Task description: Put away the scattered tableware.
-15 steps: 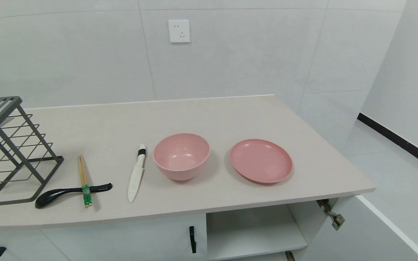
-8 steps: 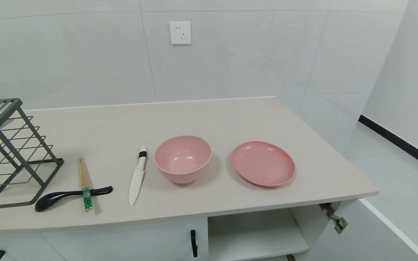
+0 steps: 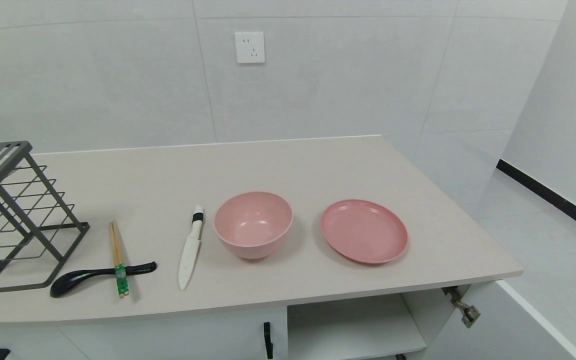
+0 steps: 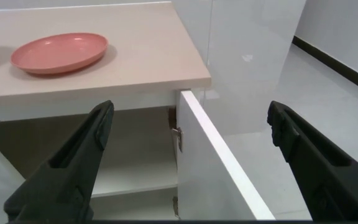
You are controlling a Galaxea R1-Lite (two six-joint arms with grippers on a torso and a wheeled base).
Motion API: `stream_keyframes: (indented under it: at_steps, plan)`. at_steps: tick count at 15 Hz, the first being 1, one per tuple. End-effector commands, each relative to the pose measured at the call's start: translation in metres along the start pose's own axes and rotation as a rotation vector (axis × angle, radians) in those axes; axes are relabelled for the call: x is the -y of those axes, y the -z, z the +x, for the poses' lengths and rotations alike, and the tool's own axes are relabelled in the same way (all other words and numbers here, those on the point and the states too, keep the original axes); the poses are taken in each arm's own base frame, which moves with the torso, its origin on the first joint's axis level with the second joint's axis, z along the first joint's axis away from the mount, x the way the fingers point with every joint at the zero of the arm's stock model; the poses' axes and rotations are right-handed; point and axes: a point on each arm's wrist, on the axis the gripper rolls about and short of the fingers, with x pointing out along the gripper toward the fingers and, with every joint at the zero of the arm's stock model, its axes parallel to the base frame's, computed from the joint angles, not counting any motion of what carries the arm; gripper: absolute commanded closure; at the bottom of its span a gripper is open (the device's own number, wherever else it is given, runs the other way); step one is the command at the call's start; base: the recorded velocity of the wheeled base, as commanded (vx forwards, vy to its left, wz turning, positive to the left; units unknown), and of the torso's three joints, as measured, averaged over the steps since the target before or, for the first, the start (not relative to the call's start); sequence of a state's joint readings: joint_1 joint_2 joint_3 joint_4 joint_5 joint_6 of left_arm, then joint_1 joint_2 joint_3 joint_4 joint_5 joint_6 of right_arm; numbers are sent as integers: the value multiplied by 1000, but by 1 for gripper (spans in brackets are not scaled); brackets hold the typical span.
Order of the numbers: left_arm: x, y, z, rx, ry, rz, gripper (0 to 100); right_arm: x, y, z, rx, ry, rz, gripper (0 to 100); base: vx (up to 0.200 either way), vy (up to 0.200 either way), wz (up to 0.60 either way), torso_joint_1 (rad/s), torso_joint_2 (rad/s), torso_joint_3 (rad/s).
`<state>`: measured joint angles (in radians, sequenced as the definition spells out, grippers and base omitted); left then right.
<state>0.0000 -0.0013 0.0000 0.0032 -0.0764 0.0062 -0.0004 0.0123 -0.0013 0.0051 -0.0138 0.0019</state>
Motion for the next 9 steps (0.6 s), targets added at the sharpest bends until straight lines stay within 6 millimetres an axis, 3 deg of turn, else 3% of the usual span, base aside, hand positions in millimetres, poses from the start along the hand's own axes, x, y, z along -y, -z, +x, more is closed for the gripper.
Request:
stream_keyframes:
  at_steps: [1, 5, 9]
  plan:
    - [0, 0, 0, -1, -1, 3, 0, 0, 0, 0, -1, 0, 0, 0, 0, 0, 0, 198, -422, -222]
    - [0, 0, 0, -1, 2, 3, 0, 0, 0, 0, -1, 0, 0, 0, 0, 0, 0, 217, -458, -238]
    - [0, 0, 0, -1, 5, 4, 0, 0, 0, 0, -2, -5, 3, 0, 0, 0, 0, 41, -80, -40]
